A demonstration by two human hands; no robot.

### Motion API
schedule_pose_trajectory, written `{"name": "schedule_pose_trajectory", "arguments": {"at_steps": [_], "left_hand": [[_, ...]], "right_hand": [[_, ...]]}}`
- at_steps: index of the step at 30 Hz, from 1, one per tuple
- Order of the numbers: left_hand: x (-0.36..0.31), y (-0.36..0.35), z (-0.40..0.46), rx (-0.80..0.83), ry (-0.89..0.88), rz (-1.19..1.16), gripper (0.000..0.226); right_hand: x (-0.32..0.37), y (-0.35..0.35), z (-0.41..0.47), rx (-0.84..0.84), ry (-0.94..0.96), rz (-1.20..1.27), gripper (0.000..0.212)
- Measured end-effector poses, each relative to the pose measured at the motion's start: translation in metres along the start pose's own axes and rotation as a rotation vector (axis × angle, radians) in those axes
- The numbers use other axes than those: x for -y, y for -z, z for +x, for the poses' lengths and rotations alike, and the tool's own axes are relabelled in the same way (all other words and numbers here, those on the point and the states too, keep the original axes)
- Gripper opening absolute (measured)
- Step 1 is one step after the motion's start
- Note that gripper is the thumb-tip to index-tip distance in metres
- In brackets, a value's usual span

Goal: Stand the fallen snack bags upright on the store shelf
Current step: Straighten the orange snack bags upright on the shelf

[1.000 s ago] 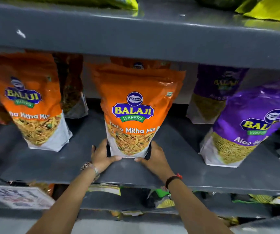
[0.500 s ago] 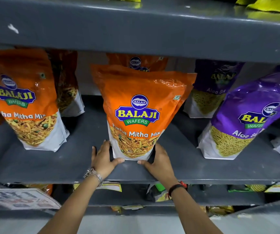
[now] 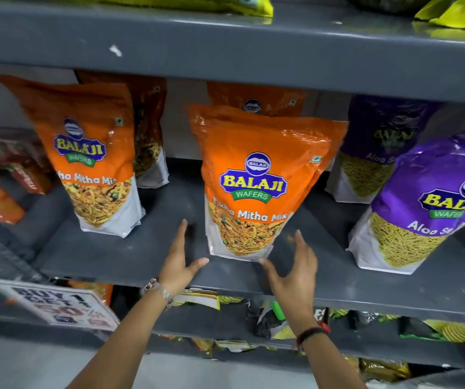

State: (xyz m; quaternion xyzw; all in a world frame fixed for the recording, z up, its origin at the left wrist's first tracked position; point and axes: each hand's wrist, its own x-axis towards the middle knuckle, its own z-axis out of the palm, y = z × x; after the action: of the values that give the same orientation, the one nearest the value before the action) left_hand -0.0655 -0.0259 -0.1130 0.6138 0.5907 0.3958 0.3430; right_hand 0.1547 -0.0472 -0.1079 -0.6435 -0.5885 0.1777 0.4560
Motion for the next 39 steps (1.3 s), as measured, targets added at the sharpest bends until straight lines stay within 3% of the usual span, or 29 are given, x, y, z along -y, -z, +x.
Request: {"name": "schedule_pose_trajectory", "arguments": {"at_steps": [3,7,9,13,15,18,23,28,34,39], "left_hand": [[0.006,0.048,-0.017,-0.303,-0.074,0.062,0.07],[0.024,0.112,-0.016,-0.496,-0.039,0.195,0.087],[0.039,0.141,-0.006,-0.47,0.026,0.267,0.077],[0.071,0.184,0.021,-0.277,0.114,0.294,0.101],[0.082,0.193,0.033,-0.2,0.144,0.243,0.105],[0.087,0.19,0.043,-0.149,0.131,0.159,0.101],[0.094,0.187,0.045,-0.252,0.126,0.098,0.077],[0.098,0.185,0.029,-0.256,0.103,0.126,0.072],[0.093,0.189,0.028,-0.215,0.129,0.151,0.089],[0.093,0.188,0.027,-0.202,0.197,0.173,0.074]], "right_hand": [[0.028,-0.013,-0.023,-0.13,0.263,-0.03,0.049],[0.077,-0.07,-0.027,0.069,0.426,0.027,0.027],[0.102,-0.11,-0.02,0.232,0.325,0.053,0.035],[0.14,-0.182,0.001,0.581,0.089,0.1,0.089],[0.155,-0.204,0.01,0.671,0.049,0.13,0.104],[0.163,-0.218,0.018,0.642,0.031,0.214,0.093],[0.16,-0.225,0.012,0.581,0.066,0.099,0.078],[0.152,-0.22,-0.001,0.554,0.091,0.005,0.076],[0.148,-0.223,-0.008,0.542,0.082,-0.075,0.088],[0.148,-0.222,-0.009,0.537,0.066,-0.074,0.078]]}}
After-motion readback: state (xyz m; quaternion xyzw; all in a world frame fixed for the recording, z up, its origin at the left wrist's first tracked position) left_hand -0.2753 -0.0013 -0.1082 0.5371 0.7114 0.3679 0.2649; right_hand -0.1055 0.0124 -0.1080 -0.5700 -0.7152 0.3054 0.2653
